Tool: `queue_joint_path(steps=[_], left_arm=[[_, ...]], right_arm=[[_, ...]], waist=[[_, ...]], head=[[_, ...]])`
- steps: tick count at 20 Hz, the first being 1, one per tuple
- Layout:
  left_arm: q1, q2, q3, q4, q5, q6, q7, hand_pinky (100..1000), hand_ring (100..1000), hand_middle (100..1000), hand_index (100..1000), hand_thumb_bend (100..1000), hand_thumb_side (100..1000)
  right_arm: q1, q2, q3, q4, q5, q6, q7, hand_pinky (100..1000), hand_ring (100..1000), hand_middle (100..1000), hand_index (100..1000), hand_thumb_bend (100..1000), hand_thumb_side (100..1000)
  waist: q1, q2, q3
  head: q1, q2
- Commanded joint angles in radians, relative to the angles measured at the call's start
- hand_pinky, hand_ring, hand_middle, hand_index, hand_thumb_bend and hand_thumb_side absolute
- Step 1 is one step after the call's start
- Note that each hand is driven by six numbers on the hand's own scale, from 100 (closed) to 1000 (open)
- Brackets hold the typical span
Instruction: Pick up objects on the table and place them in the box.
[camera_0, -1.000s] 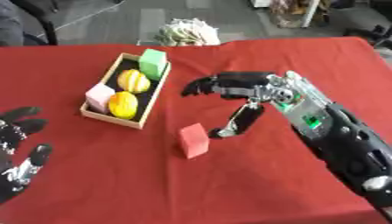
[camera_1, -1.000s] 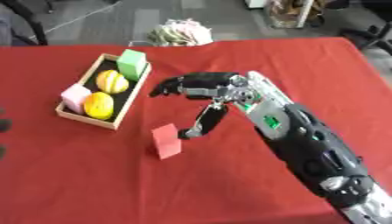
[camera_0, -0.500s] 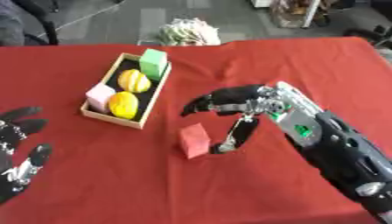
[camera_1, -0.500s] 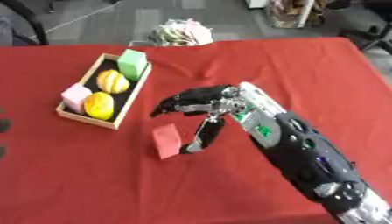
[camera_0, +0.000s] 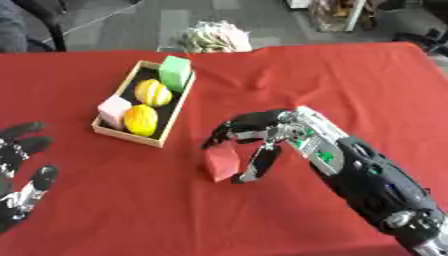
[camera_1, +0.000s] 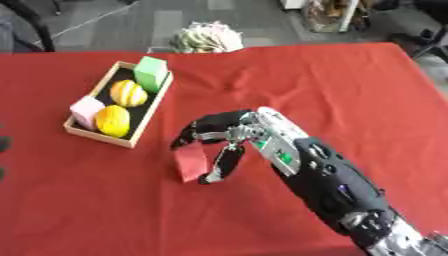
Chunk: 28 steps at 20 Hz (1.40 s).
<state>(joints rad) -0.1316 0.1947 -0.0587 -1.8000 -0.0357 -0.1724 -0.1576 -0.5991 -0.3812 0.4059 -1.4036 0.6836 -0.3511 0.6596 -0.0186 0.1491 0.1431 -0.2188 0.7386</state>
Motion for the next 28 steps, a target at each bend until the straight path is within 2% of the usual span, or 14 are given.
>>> queue_joint_path(steps=[1, 5, 9, 12, 17, 22, 28], left_arm=[[-0.005, 0.015, 0.007, -0.015, 0.003, -0.001, 0.000, 812, 744, 761, 818, 614, 461], [-0.004, 0.014, 0.006, -0.014, 0.003, -0.001, -0.001, 812, 745, 762, 818, 613, 461], [-0.003, 0.014, 0.003, -0.015, 0.006, -0.002, -0.004, 812, 745, 762, 818, 613, 461], [-0.007, 0.013, -0.006, -0.016, 0.010, -0.003, -0.011, 812, 746, 762, 818, 613, 461], [-0.024, 0.010, -0.020, -0.020, 0.017, -0.003, -0.026, 811, 746, 762, 817, 615, 460], [-0.035, 0.009, -0.031, -0.023, 0.024, -0.003, -0.038, 811, 745, 761, 817, 616, 461], [-0.040, 0.008, -0.039, -0.023, 0.029, -0.001, -0.047, 811, 745, 761, 817, 616, 461]], right_arm=[[-0.025, -0.013, -0.033, -0.021, -0.008, 0.011, -0.055, 726, 703, 614, 770, 385, 139], [-0.062, -0.022, -0.050, -0.028, -0.028, 0.035, -0.125, 720, 694, 603, 759, 370, 126], [-0.135, -0.017, -0.069, 0.017, -0.039, 0.059, -0.170, 713, 685, 599, 755, 368, 115], [-0.207, 0.009, -0.097, 0.085, -0.040, 0.089, -0.211, 709, 680, 600, 754, 361, 101], [-0.320, 0.093, -0.148, 0.213, -0.012, 0.149, -0.280, 707, 678, 609, 761, 345, 102], [-0.364, 0.169, -0.207, 0.340, 0.053, 0.210, -0.327, 705, 679, 616, 775, 331, 101], [-0.396, 0.224, -0.288, 0.490, 0.143, 0.247, -0.419, 706, 696, 665, 801, 332, 102]], waist=[[0.002, -0.021, -0.001], [0.002, -0.023, 0.001], [0.006, -0.028, 0.015], [0.007, -0.027, 0.044], [0.006, -0.011, 0.108], [0.006, -0.001, 0.162], [0.005, 0.002, 0.183]], head=[[0.001, -0.006], [0.001, -0.005], [-0.003, -0.001], [-0.018, -0.005], [-0.048, -0.018], [-0.079, -0.025], [-0.097, -0.024]])
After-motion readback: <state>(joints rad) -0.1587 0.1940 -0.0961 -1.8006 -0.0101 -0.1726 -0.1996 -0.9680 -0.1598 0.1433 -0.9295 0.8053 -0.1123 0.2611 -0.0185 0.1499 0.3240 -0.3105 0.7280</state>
